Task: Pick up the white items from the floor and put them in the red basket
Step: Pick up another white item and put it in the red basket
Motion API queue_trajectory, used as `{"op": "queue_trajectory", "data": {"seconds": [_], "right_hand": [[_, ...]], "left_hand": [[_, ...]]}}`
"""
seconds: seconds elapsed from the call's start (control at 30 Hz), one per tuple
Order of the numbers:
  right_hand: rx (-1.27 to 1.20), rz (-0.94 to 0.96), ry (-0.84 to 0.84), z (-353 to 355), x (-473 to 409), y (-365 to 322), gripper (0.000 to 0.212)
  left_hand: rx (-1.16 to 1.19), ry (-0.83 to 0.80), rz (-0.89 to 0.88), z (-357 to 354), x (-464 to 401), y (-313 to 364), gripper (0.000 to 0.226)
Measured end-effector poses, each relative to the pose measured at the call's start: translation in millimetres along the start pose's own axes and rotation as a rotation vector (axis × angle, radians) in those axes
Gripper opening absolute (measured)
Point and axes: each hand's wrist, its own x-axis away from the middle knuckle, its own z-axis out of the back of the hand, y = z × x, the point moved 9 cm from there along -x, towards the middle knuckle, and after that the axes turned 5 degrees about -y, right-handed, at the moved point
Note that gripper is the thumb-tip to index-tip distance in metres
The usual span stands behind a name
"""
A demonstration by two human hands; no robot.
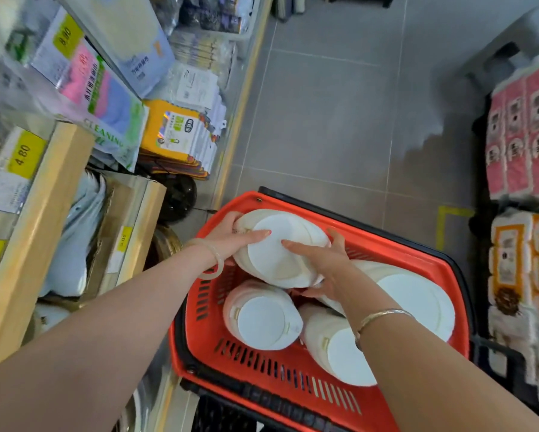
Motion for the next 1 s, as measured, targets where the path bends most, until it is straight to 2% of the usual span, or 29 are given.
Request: {"op": "queue_trajectory", "data": {"seconds": [0.13, 0.3, 0.37, 0.53, 0.67, 0.7, 0.83, 0.9, 1.0], "right_hand": [[0.007, 0.064, 0.045, 9.9, 12.2, -7.2, 0.107], [-0.058, 0.204, 0.068, 22.4, 54.4, -17.2, 0.093], [-0.124, 0.227, 0.083, 25.8, 79.1, -10.9, 0.087], [-0.339, 0.261, 0.115, 29.1, 154.2, 7.0, 0.073], [-0.431, 0.283, 0.228, 54.0, 215.7, 37.9, 0.077], [-0.452, 0.295, 0.264, 64.2, 228.5, 47.7, 0.079], [-0.605, 0.328, 0.411, 113.7, 292.9, 104.7, 0.08], [-0.698, 0.339, 0.503, 141.7, 331.9, 149.0, 0.08], [-0.855, 0.36, 0.566, 169.6, 385.6, 218.8, 0.067]], "left_hand": [[-0.059, 0.019, 0.012, 7.5, 9.4, -2.7, 0.074], [-0.27, 0.228, -0.1, 39.9, 44.3, 12.0, 0.066], [-0.313, 0.217, -0.11, 43.4, 65.2, 16.7, 0.06], [-0.403, -0.007, -0.183, 17.9, 118.2, 59.9, 0.034], [-0.563, -0.142, -0.273, -25.6, 166.4, 102.7, 0.049], [-0.596, -0.17, -0.301, -42.3, 176.6, 113.1, 0.045], [-0.752, -0.354, -0.452, -144.0, 229.4, 138.4, 0.023], [-0.828, -0.463, -0.523, -207.4, 268.2, 135.6, 0.02], [-0.966, -0.614, -0.62, -297.3, 332.8, 110.9, 0.021]]}}
